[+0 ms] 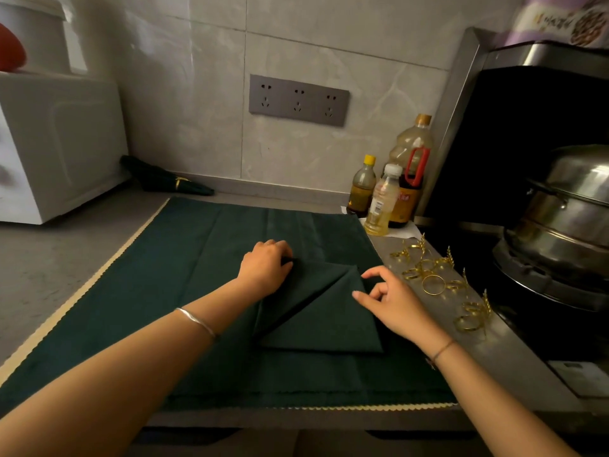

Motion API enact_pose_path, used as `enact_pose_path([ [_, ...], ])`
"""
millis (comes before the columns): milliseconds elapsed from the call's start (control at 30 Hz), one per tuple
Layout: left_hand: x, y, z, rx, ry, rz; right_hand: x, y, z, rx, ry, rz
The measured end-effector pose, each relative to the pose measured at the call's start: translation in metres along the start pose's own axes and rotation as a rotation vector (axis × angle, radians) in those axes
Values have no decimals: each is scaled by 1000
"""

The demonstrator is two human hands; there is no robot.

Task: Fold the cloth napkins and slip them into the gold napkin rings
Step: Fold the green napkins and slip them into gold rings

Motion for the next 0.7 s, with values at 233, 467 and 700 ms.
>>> enact_pose_path([
  [233, 47, 14, 17, -43, 42, -207, -22, 9, 4, -50, 6, 188],
  [467, 74, 28, 22, -137, 82, -265, -15, 13, 11, -6, -8, 264],
  [700, 78, 35, 22, -245, 85, -248, -11, 13, -20, 404, -243, 271],
])
Point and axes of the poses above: each hand's wrist, its own x-axis away from the middle knuckle, its own y-axis out of the palm, z = x × y, the point moved 3 cm from there along -x, towards the middle knuckle, and after that the axes turned 1 degree about x, right-handed, at the moved point
